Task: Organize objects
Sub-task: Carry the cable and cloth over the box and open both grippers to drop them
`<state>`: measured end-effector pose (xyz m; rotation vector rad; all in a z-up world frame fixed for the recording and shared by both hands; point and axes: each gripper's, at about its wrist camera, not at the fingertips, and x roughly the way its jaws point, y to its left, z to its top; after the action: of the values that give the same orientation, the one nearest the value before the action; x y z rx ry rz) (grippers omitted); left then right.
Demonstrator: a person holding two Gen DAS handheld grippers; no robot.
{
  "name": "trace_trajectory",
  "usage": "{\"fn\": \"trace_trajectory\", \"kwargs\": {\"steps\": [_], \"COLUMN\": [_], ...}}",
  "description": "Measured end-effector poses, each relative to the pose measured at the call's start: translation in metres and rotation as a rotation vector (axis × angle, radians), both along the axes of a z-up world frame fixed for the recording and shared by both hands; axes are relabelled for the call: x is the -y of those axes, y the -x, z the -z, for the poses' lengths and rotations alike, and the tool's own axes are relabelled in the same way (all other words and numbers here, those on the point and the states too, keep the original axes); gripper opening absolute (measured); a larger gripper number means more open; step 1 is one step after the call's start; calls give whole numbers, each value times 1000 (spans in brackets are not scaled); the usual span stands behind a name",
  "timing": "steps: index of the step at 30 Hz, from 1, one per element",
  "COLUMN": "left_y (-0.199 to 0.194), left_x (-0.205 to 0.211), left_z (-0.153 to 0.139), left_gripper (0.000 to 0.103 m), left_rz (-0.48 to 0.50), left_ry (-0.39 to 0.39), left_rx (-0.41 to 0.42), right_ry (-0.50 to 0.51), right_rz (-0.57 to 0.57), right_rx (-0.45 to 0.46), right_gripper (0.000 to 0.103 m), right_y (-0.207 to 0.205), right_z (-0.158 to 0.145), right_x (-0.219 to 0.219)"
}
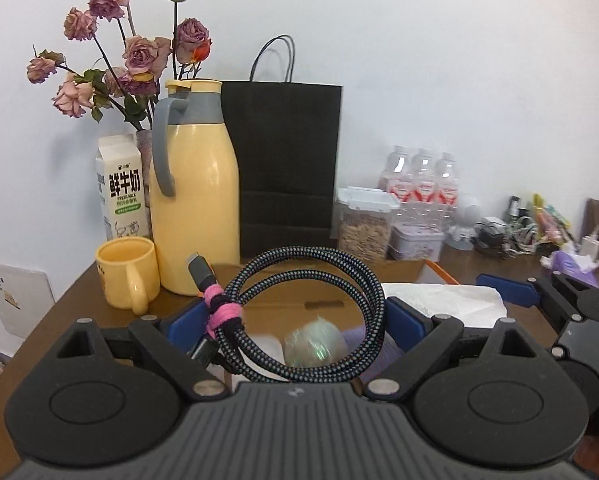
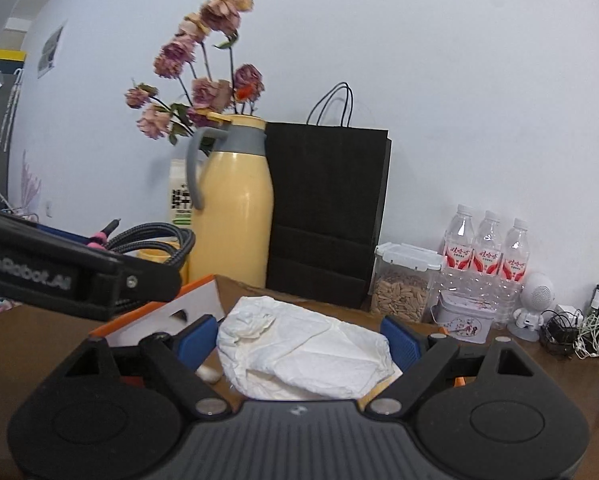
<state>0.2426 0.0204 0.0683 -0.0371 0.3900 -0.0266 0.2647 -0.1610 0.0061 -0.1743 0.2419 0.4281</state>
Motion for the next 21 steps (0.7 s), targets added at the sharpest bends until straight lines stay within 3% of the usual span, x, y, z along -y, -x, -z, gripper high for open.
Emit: {"fn": "trace_trajectory", "kwargs": {"steps": [11, 17, 18, 19, 21], "left_y": [-95, -100, -98, -95, -88], "left_x": [-11, -6, -4, -4, -3], "left_z": [16, 24, 24, 23, 20], "left_gripper": [94, 97, 102, 103, 103], "left_rz": [-64, -15, -14, -19, -38], "left_ry": [81, 44, 36, 32, 32], "left_rx": [-116, -128, -121, -105, -72], "right_ry": [-9, -9, -3, -1, -10], "right_rz": [45, 60, 67, 66, 53], "right_rx": [-94, -124, -129, -138, -157], "right_gripper": [88, 95, 96, 102, 103], "right_y": [-82, -91, -92, -92, -90], "right_z": [5, 13, 13, 13, 12], "right_x": [-21, -17, -16, -15, -12]}}
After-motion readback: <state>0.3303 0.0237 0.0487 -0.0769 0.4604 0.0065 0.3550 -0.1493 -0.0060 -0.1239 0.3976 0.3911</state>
